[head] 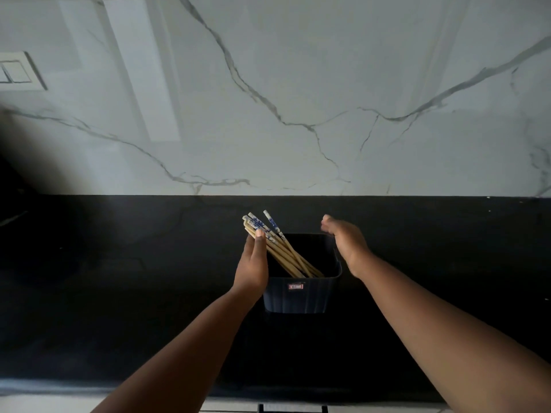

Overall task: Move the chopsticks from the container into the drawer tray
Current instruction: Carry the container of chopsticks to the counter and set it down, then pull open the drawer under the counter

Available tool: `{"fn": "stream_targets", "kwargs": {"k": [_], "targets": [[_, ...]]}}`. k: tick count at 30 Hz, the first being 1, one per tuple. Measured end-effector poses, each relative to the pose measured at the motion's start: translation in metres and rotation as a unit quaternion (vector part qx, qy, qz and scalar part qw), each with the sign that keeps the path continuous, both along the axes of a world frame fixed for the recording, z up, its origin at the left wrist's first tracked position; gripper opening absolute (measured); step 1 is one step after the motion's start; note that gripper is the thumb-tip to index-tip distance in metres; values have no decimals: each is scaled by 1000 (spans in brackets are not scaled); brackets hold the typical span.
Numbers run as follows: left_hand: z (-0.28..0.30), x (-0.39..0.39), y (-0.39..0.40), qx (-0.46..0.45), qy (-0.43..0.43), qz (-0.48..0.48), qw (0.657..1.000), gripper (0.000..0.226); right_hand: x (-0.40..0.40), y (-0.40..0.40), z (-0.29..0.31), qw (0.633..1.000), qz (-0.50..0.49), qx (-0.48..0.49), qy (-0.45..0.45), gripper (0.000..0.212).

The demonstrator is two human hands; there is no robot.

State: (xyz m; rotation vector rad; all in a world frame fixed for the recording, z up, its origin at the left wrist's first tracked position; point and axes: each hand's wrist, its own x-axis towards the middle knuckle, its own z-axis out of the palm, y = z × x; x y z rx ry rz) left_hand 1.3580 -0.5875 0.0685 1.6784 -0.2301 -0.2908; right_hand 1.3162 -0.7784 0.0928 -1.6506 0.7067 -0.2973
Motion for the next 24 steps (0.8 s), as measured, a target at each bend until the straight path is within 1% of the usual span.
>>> {"fn": "stream_targets", "kwargs": {"k": [2,4,5,7,9,11,13,16,19,24], "targets": [[0,2,14,89,-74,-13,993,71,-14,1,10,996,-3,-93,-9,45],[-1,0,28,180,-146,-32,972,82,-34,4,15,981,15,-194,-1,50],[-1,-4,35,221,-166,-40,960,87,-44,7,16,968,26,-247,17,56],[0,-16,48,289,-187,-56,937,89,-62,16,13,934,32,-354,43,63],[-2,-29,59,330,-216,-72,916,85,-80,28,10,892,27,-449,42,67],[-3,-41,67,358,-239,-85,899,86,-95,40,6,861,36,-505,48,71],[-4,-54,74,383,-254,-96,883,90,-107,49,1,841,48,-535,61,74],[-7,-73,84,420,-280,-109,856,94,-123,63,-4,823,62,-560,78,77],[-13,-96,94,458,-296,-113,831,93,-143,77,-11,824,73,-556,81,79],[-34,-143,115,520,-314,-127,784,98,-191,99,-37,823,131,-546,85,81]]}}
